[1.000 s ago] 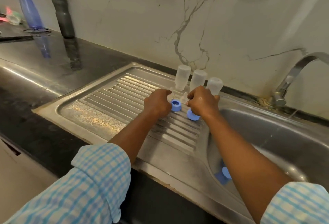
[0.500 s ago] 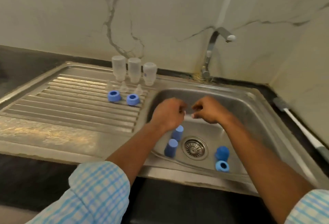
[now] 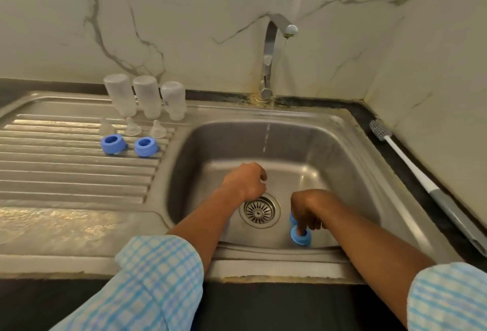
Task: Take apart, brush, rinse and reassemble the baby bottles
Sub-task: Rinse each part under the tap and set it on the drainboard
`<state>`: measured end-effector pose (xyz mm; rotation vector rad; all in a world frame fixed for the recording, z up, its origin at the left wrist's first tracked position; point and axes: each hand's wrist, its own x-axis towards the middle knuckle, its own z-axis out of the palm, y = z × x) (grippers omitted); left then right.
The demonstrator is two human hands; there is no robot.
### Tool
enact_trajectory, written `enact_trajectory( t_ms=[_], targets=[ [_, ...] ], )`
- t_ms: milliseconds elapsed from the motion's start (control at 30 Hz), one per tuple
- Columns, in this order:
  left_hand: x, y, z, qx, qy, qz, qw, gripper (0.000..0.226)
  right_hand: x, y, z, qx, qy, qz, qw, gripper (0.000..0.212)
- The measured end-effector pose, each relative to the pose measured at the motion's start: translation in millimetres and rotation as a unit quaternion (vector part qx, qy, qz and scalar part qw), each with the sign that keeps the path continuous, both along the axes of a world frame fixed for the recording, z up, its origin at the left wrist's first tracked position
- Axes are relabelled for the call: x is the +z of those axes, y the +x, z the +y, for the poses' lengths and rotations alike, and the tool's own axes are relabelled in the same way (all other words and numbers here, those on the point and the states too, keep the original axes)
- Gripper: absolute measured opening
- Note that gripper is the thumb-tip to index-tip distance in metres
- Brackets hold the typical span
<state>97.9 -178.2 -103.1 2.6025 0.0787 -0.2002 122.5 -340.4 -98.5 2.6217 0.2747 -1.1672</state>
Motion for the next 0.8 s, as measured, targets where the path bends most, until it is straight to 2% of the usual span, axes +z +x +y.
enact_trajectory(
  t_ms=[133, 267, 400, 500, 633, 800],
  targets=[
    [-7.3, 7.5, -0.9, 0.003, -0.012, 0.001, 1.000, 0.033, -12.2, -9.1, 12.1, 0.043, -0.057, 0.027, 0.997, 0.041],
    [-9.0, 14.1, 6.0, 0.026, -0.030, -0.018, 0.999, 0.032, -18.9, -10.7, 17.7, 0.070, -0.044, -0.007, 0.997, 0.037],
    [-10.1, 19.7, 12.2, 0.049, -0.038, -0.030, 0.998, 0.032, -23.2, 2.0, 18.7, 0.004, 0.006, 0.012, 1.000, 0.024],
    [-11.9, 21.3, 11.7, 0.055, -0.046, -0.029, 0.997, 0.033, -24.5, 8.1, 15.0, -0.033, 0.049, 0.031, 0.998, 0.026],
    [-14.3, 21.5, 10.5, 0.054, -0.058, -0.026, 0.997, 0.034, -28.5, 10.0, 14.0, -0.042, 0.069, 0.036, 0.996, 0.026],
    [-14.6, 23.3, 12.5, 0.055, -0.068, -0.019, 0.996, 0.035, -31.7, 8.4, 12.5, -0.078, 0.077, 0.054, 0.993, 0.037]
  ],
)
